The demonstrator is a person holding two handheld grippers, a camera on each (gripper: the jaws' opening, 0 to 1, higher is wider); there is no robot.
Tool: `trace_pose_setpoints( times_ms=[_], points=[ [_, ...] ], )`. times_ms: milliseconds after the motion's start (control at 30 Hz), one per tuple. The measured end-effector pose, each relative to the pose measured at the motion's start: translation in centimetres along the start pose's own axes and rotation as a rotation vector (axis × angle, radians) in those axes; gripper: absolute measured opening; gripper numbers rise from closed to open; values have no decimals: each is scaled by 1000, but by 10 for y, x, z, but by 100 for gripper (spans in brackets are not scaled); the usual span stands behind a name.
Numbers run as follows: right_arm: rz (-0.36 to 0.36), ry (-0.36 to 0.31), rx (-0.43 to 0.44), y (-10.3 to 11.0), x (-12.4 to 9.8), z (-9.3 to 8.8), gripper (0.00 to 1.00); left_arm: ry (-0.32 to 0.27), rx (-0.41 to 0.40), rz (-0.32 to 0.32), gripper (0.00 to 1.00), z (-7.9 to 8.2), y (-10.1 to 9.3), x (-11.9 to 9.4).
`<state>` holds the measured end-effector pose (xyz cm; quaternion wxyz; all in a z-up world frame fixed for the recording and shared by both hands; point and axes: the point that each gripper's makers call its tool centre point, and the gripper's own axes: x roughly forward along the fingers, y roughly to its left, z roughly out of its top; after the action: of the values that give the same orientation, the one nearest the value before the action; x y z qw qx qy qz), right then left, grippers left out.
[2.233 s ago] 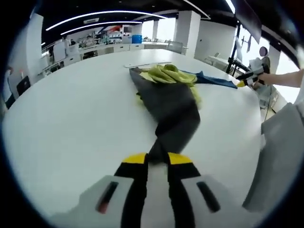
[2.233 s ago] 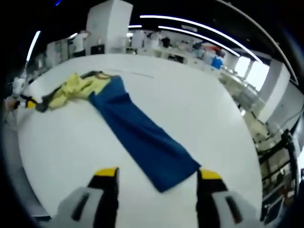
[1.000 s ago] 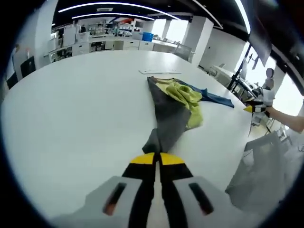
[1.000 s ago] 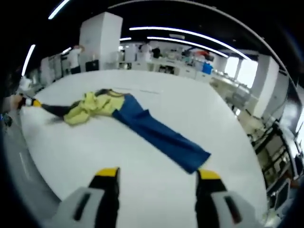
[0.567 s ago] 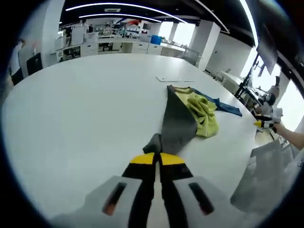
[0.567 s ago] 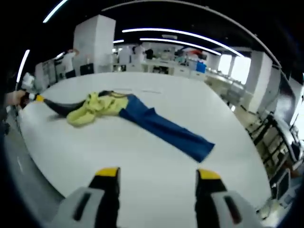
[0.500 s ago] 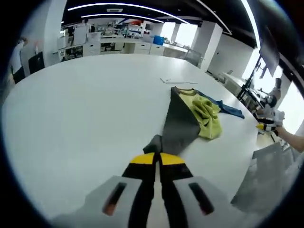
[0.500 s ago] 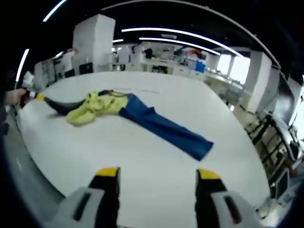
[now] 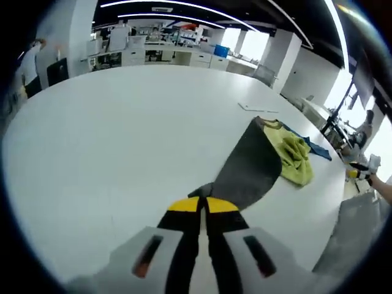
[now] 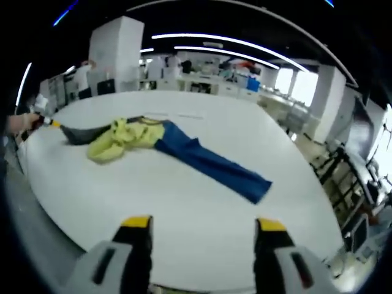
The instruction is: Fold the garment on the visible template until the final outline fits inside the template.
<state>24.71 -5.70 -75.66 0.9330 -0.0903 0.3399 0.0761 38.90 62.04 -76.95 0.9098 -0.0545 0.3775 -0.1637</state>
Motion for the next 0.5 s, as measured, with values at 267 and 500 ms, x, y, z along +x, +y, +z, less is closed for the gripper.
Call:
trace_pose_setpoints(
  times_ms=[267,500],
  points=[
    [12,44,-30,22,2,-1,70,36,2,48,0,6,30,13],
    [14,86,-33,25,5,-9,70,62,-2,80,0,4,53,31]
  ],
)
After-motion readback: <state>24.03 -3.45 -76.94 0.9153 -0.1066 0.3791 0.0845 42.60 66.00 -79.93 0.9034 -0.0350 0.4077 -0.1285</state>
